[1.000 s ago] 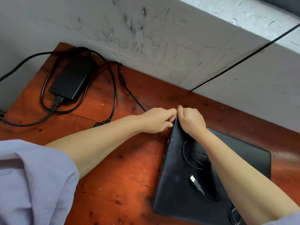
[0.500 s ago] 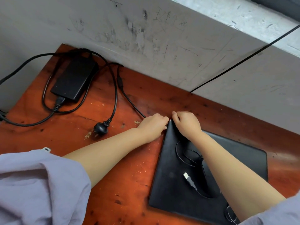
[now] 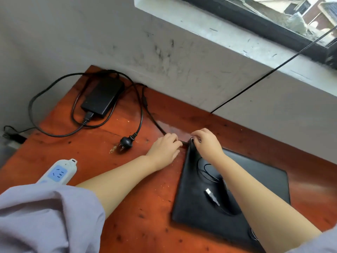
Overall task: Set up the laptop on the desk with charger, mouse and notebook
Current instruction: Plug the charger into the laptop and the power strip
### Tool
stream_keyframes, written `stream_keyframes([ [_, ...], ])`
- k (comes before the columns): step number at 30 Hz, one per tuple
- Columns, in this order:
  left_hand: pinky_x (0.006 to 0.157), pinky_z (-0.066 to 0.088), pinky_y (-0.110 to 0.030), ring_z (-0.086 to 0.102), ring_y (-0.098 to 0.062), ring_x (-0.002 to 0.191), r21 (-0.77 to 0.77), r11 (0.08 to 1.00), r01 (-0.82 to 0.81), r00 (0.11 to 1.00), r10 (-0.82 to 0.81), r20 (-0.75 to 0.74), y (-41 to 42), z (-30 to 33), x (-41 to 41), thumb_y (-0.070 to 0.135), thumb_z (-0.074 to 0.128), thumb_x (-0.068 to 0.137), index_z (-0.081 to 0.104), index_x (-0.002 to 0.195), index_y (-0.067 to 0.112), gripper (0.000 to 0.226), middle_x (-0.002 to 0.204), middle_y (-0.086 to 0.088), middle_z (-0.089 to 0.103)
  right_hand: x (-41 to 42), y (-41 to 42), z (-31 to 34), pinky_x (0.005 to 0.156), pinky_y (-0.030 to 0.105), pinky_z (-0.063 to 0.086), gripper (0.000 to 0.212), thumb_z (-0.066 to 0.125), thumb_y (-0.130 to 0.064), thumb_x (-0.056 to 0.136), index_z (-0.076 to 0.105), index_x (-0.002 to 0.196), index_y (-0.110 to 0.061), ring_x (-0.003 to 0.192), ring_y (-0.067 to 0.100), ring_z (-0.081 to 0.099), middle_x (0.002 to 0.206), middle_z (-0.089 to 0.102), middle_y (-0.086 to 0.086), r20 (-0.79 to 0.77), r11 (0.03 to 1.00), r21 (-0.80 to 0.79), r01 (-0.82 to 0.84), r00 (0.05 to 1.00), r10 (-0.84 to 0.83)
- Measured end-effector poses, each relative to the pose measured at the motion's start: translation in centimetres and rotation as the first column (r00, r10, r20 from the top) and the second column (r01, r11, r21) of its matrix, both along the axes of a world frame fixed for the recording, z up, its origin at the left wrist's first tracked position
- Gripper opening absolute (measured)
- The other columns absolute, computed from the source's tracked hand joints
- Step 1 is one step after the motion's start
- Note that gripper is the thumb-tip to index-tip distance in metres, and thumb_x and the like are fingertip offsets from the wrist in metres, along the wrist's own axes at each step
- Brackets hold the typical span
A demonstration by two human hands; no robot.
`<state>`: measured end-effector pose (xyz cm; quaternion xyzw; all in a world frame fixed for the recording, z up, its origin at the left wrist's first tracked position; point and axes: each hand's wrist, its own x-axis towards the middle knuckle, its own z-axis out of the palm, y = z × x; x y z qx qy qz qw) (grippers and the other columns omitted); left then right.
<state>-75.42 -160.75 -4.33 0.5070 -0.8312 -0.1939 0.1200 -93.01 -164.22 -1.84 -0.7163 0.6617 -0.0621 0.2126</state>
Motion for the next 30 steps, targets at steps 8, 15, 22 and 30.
stream_keyframes([
  [8, 0.074, 0.048, -0.037, 0.06, -0.029, 0.087, -0.04, 0.983, -0.179, 0.984, 0.179, 0.014, 8.7, 1.9, 11.2, 0.02, 0.056, 0.088, 0.069, 0.091, 0.011, 0.016, 0.086, -0.009, 0.064, 13.0, 2.3, -1.7, 0.069, 0.024, 0.036, 0.032, 0.052, -0.039, 0.092, 0.066, 0.103, -0.012, 0.086, 0.02, 0.059, 0.09, 0.066, 0.004, 0.276, 0.976, 0.212, -0.055, 0.961, -0.006],
  [15, 0.077, 0.048, -0.041, 0.061, -0.03, 0.085, -0.105, 0.872, -0.478, 0.874, 0.484, 0.041, 13.9, 1.0, 19.3, 0.016, 0.067, 0.08, 0.07, 0.093, 0.012, 0.014, 0.088, -0.008, 0.066, 19.5, 2.7, -2.3, 0.033, 0.016, 0.027, 0.034, 0.056, -0.043, 0.089, 0.049, 0.064, -0.02, 0.042, 0.013, 0.042, 0.058, 0.047, -0.002, 0.403, 0.872, 0.483, 0.074, 0.866, -0.296],
  [22, 0.087, 0.042, -0.044, 0.053, -0.03, 0.108, -0.102, 0.588, -0.802, 0.556, 0.798, 0.233, 17.9, -1.7, 23.5, 0.051, 0.07, 0.072, 0.05, 0.13, 0.012, 0.073, 0.12, -0.008, 0.057, 24.3, 4.9, 0.5, 0.044, 0.018, 0.048, 0.011, 0.06, -0.022, 0.09, 0.065, 0.089, -0.012, 0.049, 0.005, 0.06, 0.067, 0.06, 0.002, 0.637, 0.803, 0.555, -0.219, 0.732, -0.242],
  [30, 0.086, 0.039, -0.041, 0.051, -0.028, 0.104, -0.075, 0.555, -0.829, 0.544, 0.829, 0.128, 18.7, -3.5, 24.2, 0.055, 0.063, 0.077, 0.051, 0.127, 0.017, 0.064, 0.111, -0.005, 0.058, 30.6, 6.9, 1.8, 0.055, 0.021, 0.057, 0.012, 0.059, -0.009, 0.089, 0.062, 0.092, -0.02, 0.058, 0.007, 0.068, 0.085, 0.066, 0.002, 0.555, 0.728, 0.362, -0.582, 0.762, 0.333],
])
